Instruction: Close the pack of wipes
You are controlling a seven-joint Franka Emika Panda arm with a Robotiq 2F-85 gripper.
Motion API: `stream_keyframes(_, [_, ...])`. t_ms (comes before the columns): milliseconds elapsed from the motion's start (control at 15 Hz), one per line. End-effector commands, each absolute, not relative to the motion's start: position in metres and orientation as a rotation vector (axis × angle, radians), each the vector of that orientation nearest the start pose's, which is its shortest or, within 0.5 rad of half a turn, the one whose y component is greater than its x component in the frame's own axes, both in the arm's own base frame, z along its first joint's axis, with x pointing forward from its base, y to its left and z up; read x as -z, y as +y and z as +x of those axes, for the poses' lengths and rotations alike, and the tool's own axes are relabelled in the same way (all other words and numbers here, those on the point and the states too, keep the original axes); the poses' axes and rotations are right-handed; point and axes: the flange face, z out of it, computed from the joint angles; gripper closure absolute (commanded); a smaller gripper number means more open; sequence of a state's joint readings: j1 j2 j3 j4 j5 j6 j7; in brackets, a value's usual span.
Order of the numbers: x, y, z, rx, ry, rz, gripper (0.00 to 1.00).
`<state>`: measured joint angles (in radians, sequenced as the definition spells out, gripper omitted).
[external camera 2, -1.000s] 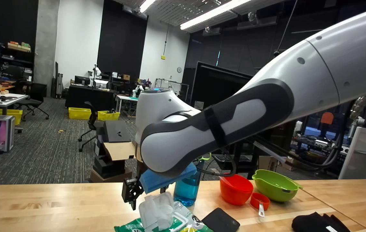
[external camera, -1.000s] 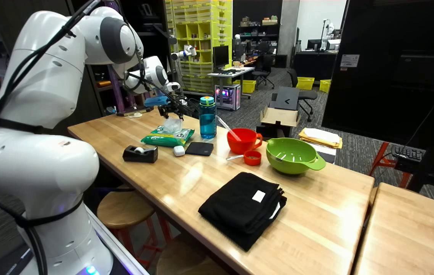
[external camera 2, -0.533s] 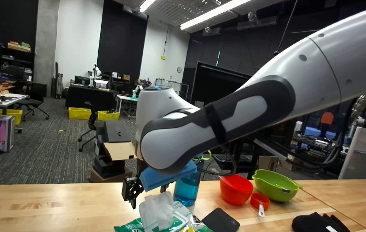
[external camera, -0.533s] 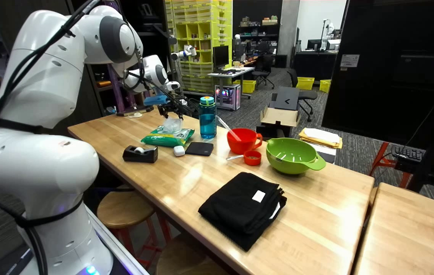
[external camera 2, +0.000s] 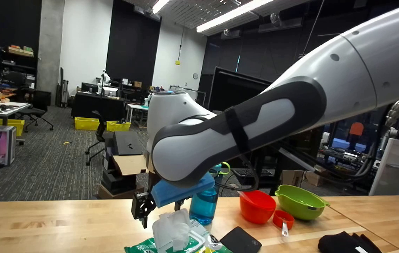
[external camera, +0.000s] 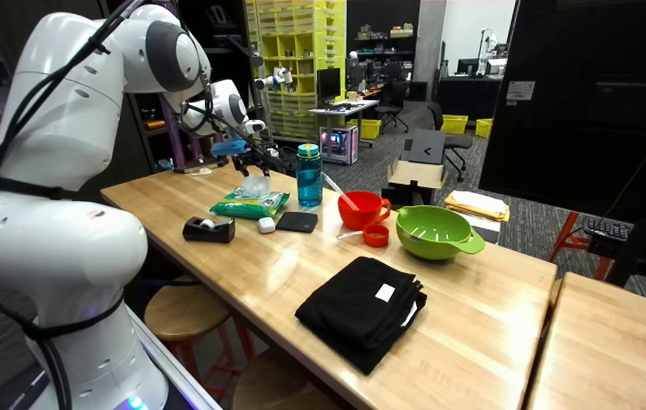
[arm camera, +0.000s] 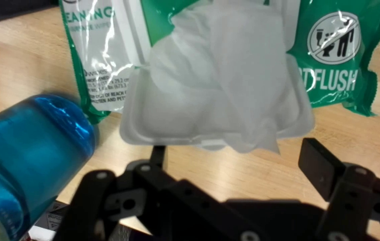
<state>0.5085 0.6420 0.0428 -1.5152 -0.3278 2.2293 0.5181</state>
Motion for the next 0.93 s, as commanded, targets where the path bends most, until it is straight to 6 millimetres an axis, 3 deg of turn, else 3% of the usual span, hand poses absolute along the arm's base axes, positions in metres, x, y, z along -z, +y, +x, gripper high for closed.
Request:
stream_keyframes(0, [-0.306,0.362,0.600,0.264,-0.334,-3.280,0.00])
stream_keyframes(867, [-0.330,0.336,0.560,0.263,-0.151,-3.312,0.00])
